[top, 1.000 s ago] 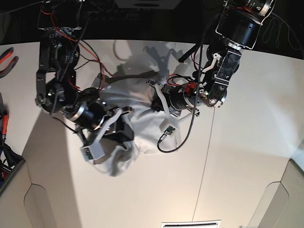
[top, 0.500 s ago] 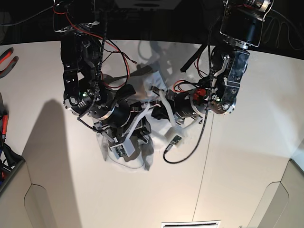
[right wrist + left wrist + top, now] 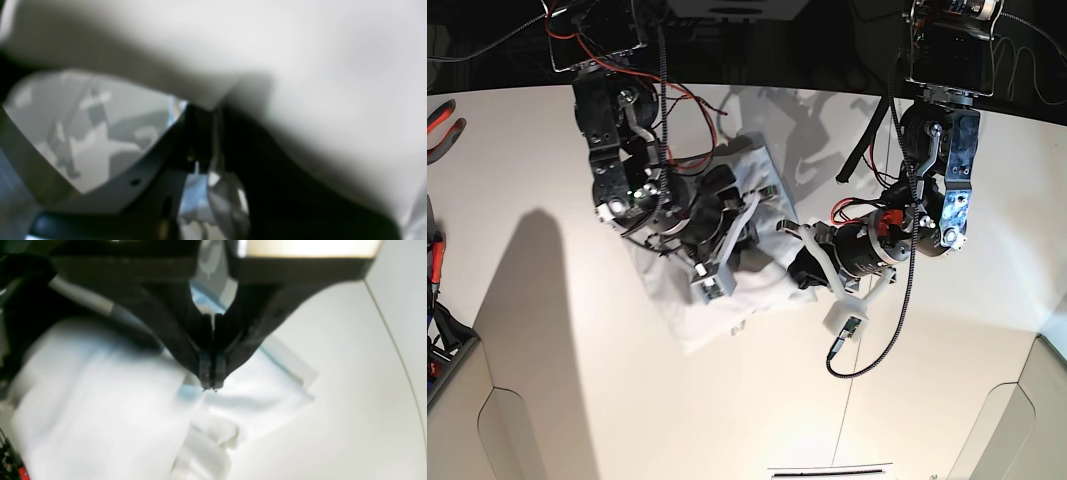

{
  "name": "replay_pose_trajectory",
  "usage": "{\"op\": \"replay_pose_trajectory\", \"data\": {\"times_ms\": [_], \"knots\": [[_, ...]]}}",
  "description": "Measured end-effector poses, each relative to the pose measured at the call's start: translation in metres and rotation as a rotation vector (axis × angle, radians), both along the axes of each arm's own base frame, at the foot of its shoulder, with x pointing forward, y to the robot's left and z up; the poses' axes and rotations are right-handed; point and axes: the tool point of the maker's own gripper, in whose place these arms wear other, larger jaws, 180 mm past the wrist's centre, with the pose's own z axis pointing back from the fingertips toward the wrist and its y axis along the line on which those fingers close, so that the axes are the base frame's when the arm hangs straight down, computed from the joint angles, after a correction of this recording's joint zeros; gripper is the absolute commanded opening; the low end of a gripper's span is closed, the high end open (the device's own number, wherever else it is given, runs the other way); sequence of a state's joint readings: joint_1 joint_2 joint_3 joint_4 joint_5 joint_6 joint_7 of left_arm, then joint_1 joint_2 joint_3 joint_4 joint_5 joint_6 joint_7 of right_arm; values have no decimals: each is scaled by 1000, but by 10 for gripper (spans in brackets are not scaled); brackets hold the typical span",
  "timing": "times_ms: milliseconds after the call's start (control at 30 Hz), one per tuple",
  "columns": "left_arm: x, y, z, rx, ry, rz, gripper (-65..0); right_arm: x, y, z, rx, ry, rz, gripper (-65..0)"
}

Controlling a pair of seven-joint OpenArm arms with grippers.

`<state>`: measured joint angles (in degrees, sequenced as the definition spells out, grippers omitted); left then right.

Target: Layout the t-shirt on the table in an organized manner, then fold the t-shirt properly

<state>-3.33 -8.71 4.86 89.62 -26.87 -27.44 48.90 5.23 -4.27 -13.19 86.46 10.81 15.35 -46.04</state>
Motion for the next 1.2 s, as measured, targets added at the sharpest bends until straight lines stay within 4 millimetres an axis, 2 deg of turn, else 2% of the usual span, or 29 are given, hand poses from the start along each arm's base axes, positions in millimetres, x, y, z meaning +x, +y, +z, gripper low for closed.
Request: {"op": "replay_pose_trajectory", "data": {"times_ms": [133, 300, 367, 533, 633, 700, 900, 1067, 1200], "knots": [[-1, -4, 3, -24, -4, -15, -650, -12, 11, -17, -41, 32, 32, -650], [-1, -8, 6, -50, -7, -21, -650, -13, 14, -18, -92, 23, 43, -650], [1, -8, 13, -50, -30, -23, -650, -12, 12, -19, -115, 23, 34, -650], [19, -1, 65, -78, -213, -2, -650, -11, 10, -20, -131, 29, 11, -650], [15, -17, 95, -169, -286, -67, -650, -10, 8, -21, -142, 26, 8, -650], [7, -31, 107, -253, -304, -124, -650, -10, 8, -21, -142, 26, 8, -650], [-2, -61, 94, -242, -253, -237, -650, -10, 8, -21, -142, 26, 8, -650], [12, -71, 68, -176, -172, -316, -650, -9, 5, -22, -174, 13, 13, -650], [27, -71, 66, -210, -111, -327, -650, -4, 3, -21, -234, -55, 31, -650]]}}
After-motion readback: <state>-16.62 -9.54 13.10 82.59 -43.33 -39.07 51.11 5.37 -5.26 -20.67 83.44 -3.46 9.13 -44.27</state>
